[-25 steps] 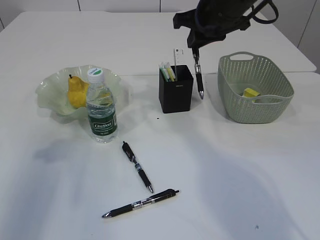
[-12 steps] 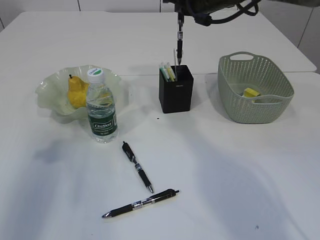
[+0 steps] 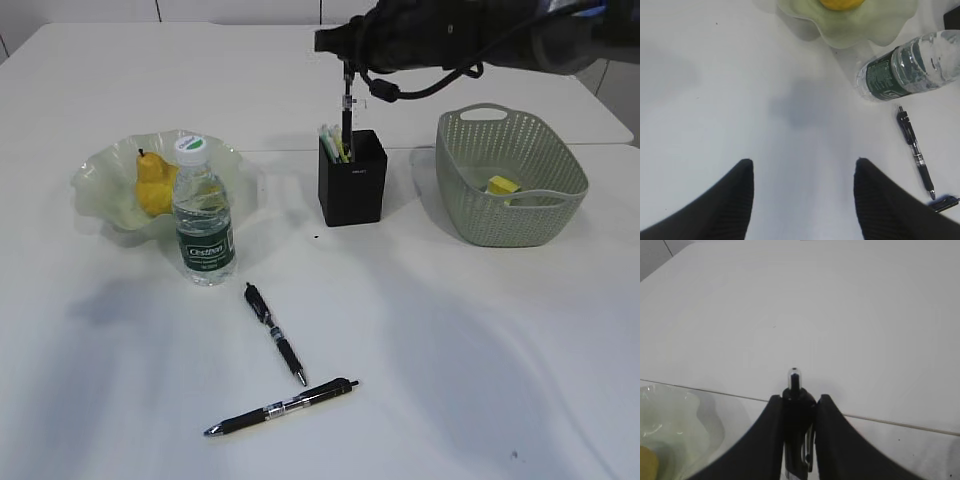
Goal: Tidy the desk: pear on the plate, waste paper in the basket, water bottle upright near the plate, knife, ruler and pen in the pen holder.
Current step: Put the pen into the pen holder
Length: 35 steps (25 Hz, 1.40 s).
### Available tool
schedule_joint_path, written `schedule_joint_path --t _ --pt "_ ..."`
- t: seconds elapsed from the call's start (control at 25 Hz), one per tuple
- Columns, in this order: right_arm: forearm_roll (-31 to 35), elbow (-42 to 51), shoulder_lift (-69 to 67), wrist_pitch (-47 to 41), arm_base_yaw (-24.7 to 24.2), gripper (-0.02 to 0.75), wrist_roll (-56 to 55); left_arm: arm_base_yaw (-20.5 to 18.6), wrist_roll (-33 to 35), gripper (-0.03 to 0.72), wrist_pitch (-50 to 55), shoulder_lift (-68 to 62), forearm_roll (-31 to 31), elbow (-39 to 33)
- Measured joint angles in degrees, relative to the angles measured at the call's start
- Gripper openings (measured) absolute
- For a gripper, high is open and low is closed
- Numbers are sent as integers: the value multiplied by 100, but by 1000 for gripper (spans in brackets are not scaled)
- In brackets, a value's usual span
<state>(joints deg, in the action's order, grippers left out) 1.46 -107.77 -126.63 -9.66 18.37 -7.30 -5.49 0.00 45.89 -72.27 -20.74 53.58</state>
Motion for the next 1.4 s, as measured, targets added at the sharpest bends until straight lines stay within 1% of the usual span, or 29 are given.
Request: schedule_joint_path --t 0.36,0.72,0.84,0.96,1.16,1.24,1.4 --pt "-9 0 -325 49 13 125 0 0 0 447 0 0 0 0" --pt "-9 0 -499 62 174 125 0 0 0 447 0 0 0 0" --pt "-72 0 -499 -64 187 132 0 0 0 447 0 0 0 0" --pt "-74 0 -499 -257 187 164 0 0 0 447 0 0 0 0" --pt "-84 0 -499 -319 187 271 0 0 0 447 0 0 0 0" --pt "-84 0 -499 -334 187 291 0 0 0 447 0 0 0 0" --pt "-100 0 -408 -476 187 302 0 0 0 447 0 0 0 0"
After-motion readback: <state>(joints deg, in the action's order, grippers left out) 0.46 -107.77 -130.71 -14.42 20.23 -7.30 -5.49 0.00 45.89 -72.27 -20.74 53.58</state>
